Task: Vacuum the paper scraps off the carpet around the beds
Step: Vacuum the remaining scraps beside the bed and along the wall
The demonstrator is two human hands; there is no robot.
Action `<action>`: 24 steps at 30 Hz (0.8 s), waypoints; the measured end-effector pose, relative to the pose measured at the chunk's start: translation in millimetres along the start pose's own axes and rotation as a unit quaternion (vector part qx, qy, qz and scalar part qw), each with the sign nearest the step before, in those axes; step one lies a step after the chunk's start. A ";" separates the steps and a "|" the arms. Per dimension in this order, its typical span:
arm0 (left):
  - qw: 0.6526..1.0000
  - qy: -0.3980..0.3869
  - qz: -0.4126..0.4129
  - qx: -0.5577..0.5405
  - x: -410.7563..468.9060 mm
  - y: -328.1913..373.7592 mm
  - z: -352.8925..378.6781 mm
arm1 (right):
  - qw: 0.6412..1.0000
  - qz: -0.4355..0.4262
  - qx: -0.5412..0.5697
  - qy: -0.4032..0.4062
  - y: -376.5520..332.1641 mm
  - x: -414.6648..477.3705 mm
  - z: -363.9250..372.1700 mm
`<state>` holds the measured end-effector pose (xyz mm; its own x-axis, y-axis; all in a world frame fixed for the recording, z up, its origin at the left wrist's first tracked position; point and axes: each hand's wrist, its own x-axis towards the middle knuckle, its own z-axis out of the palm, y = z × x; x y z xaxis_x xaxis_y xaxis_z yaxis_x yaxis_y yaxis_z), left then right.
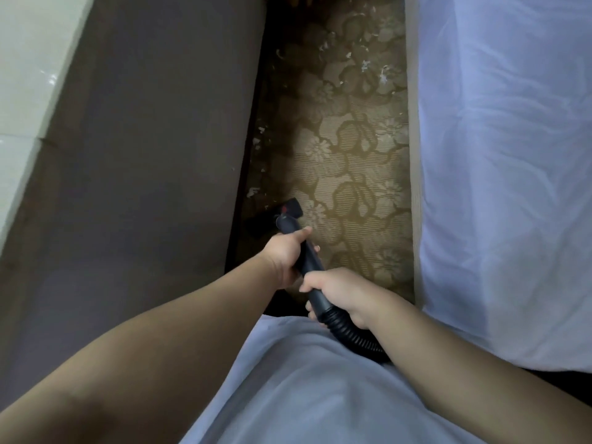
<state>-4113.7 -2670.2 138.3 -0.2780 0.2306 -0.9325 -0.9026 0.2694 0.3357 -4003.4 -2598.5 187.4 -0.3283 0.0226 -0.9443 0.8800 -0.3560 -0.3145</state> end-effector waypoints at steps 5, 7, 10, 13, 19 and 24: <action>0.999 0.008 0.035 0.027 18.8 53.2 -1.1 | 1.000 -0.004 0.016 -0.024 -46.4 20.6 4.1; 0.998 0.013 0.038 0.038 28.6 72.8 -1.8 | 0.999 -0.003 0.024 -0.025 -64.7 31.3 7.8; 0.997 0.005 0.037 0.066 42.4 102.5 0.3 | 0.998 -0.007 0.052 -0.016 -89.1 44.8 11.6; 0.995 -0.002 0.039 0.088 54.0 131.7 0.3 | 0.998 -0.009 0.066 -0.006 -113.6 55.2 16.1; 0.993 -0.009 0.033 0.117 76.4 193.4 1.6 | 0.995 -0.026 0.095 0.009 -168.7 78.5 23.2; 0.993 -0.016 0.035 0.112 88.5 220.4 14.1 | 0.991 -0.027 0.129 0.017 -195.3 82.3 17.0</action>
<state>-4332.6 -2577.2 131.6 -0.3235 0.2848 -0.9024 -0.7844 0.4526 0.4241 -4208.2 -2543.0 172.8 -0.3569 0.0783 -0.9309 0.7430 -0.5801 -0.3337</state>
